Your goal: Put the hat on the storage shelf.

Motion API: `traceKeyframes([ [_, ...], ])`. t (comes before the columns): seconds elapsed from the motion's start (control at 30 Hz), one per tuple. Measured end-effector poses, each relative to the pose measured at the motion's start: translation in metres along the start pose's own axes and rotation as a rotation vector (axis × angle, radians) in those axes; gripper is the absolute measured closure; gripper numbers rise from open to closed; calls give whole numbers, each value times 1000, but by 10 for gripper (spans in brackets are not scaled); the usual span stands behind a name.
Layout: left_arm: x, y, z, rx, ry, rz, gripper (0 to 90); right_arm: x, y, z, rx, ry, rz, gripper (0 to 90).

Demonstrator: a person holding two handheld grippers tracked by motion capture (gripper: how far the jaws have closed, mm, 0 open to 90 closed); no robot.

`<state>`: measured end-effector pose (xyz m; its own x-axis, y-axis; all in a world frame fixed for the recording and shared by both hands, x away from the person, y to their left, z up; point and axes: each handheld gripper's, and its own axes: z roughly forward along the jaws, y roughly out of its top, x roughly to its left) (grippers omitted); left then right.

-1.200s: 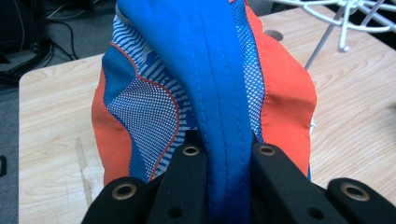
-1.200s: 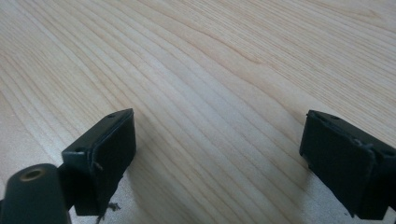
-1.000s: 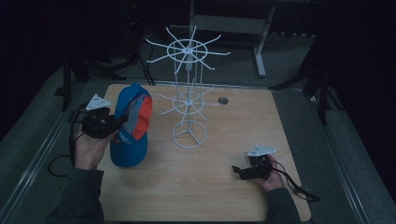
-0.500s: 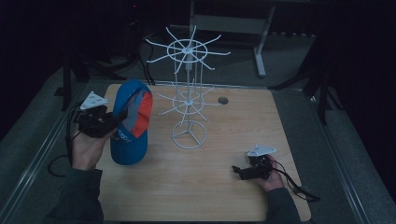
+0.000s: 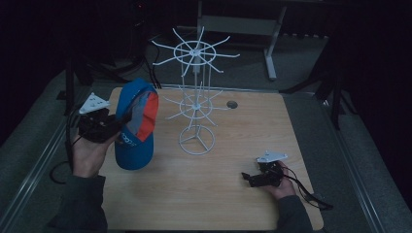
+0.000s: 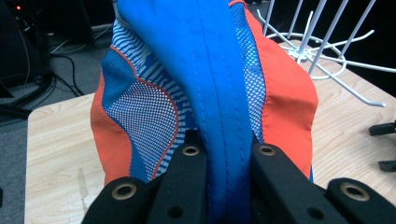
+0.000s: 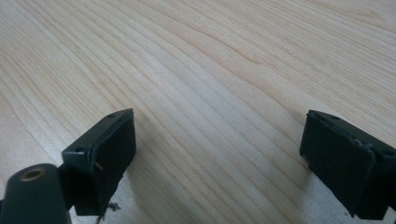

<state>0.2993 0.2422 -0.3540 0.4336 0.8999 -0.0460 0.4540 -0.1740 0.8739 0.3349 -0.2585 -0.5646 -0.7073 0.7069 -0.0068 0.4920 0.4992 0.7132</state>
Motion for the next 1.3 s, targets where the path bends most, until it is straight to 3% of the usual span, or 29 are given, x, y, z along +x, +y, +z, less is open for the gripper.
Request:
traceKeyframes([
  [1.3, -4, 13, -24, -97, -6, 5, 886, 0, 0, 0, -1, -1, -1, 104],
])
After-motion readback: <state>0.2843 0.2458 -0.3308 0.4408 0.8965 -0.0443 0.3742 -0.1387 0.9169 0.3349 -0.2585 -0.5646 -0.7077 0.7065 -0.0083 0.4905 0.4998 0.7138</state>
